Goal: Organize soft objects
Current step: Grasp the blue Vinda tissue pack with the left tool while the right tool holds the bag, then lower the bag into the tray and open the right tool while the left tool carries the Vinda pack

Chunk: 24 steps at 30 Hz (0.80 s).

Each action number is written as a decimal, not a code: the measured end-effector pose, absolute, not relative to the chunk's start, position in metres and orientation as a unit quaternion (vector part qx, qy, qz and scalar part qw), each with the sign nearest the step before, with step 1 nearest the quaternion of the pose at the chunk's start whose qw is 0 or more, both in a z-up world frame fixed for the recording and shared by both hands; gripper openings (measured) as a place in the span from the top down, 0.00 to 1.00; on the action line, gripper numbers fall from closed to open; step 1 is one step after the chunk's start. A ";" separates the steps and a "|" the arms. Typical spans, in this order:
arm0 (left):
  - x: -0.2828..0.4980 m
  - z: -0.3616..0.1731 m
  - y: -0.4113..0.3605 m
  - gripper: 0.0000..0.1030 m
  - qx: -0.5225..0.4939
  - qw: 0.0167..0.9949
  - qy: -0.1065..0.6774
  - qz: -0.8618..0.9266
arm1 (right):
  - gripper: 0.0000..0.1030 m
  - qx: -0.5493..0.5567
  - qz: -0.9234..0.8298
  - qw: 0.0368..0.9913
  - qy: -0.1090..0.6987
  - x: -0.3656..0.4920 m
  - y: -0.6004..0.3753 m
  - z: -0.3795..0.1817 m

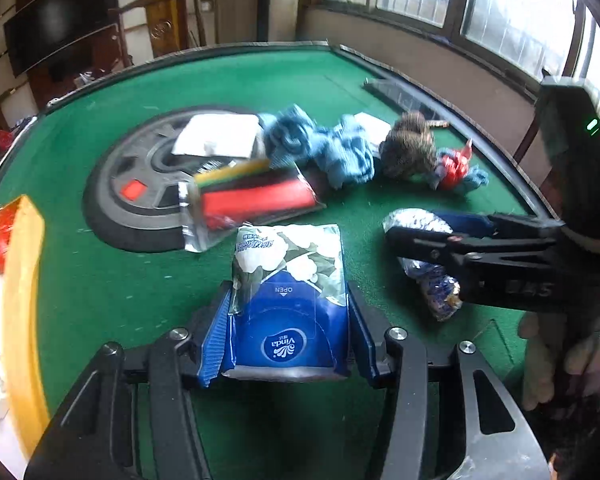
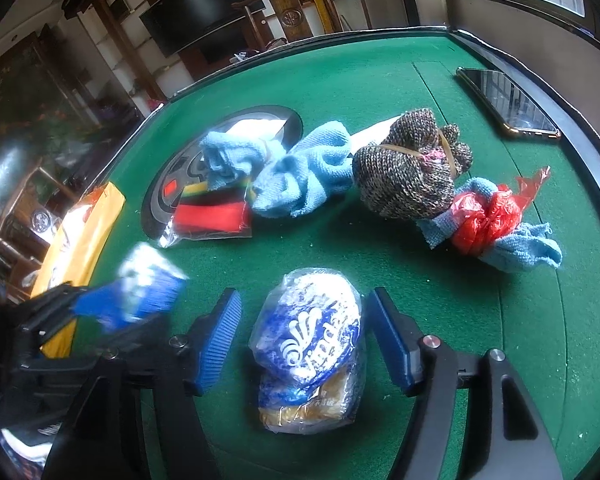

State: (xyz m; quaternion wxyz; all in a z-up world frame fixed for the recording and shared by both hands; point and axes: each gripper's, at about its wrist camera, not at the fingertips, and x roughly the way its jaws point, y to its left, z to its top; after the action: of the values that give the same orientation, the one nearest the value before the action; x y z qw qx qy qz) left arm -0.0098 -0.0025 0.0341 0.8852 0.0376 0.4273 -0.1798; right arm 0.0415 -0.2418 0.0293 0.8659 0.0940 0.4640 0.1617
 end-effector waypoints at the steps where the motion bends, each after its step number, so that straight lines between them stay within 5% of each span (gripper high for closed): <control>1: -0.015 0.040 0.005 0.50 0.027 0.888 0.421 -0.180 | 0.39 0.092 0.163 0.866 0.463 0.041 -0.241 0.029; 15: -0.102 0.093 0.150 0.50 -0.105 0.925 0.345 -0.122 | 0.37 0.043 0.126 0.873 0.469 0.028 -0.227 0.029; 24: -0.131 0.072 0.249 0.50 -0.134 0.924 0.359 -0.010 | 0.37 -0.044 0.083 0.866 0.491 0.014 -0.201 0.025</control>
State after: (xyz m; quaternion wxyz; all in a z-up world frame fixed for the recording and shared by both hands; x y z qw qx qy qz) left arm -0.1315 0.2493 0.0722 0.9237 -0.1338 0.3588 -0.0101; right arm 0.0138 -0.2008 0.0245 0.8664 -0.0436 0.4906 0.0827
